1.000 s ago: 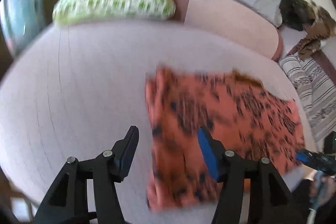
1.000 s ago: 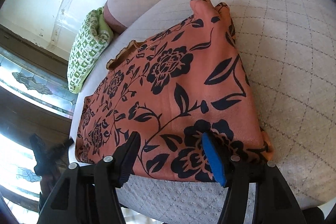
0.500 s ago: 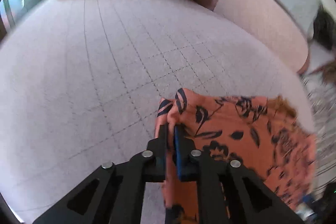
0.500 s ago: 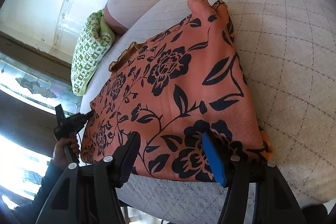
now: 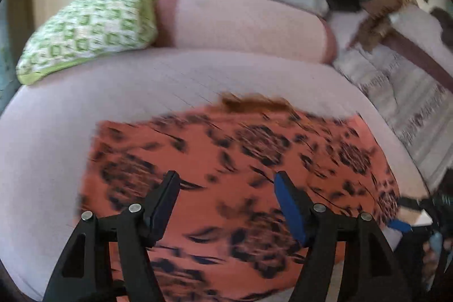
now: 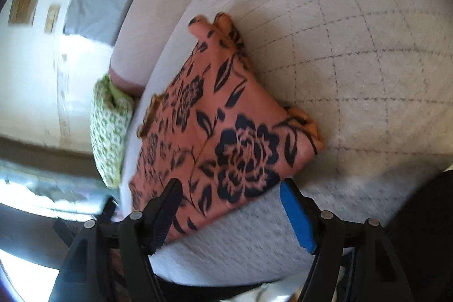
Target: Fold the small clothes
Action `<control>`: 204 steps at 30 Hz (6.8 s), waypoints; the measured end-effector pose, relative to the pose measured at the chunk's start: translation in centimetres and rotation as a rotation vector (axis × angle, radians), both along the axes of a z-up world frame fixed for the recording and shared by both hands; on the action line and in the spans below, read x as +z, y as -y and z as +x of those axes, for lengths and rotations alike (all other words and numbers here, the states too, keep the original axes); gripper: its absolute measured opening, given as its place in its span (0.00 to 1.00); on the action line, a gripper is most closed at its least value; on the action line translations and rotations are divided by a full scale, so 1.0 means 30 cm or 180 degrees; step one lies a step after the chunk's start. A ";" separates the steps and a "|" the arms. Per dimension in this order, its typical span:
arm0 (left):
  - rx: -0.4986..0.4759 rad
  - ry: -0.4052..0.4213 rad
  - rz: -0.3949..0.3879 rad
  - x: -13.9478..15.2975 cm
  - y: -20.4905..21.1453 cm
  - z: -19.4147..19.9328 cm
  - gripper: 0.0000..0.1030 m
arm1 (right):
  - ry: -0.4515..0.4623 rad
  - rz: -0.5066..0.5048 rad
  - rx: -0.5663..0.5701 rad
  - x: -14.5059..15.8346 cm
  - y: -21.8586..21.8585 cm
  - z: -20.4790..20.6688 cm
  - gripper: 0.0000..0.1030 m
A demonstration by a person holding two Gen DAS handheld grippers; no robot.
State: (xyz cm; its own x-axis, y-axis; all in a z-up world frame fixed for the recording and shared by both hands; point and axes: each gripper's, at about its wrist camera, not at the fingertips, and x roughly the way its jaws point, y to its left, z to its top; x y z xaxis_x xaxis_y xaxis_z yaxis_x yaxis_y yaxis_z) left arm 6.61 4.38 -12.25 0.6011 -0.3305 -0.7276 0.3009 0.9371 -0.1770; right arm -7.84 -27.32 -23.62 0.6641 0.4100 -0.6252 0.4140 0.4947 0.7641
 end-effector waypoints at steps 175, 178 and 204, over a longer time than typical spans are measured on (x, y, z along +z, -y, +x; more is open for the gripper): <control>0.0423 -0.0260 -0.1029 0.103 -0.206 -0.155 0.08 | 0.0817 -0.0917 0.1007 0.329 -0.456 0.133 0.83; 0.0459 0.0275 -0.0553 0.157 -0.203 -0.275 0.08 | 0.0858 -0.0950 0.0998 0.360 -0.457 0.144 0.83; 0.0921 -0.0738 -0.0572 -0.176 -0.419 -0.235 0.11 | 0.0388 -0.1423 0.2000 0.282 -0.818 0.349 0.83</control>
State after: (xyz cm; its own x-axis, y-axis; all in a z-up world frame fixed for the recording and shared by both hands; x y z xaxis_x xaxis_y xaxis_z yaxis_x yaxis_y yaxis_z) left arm -0.44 16.94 -17.53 0.5147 -0.3058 -0.8009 -0.0377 0.9252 -0.3776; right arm 2.62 -2.79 -15.16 0.4654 0.4583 -0.7573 -0.1199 0.8803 0.4590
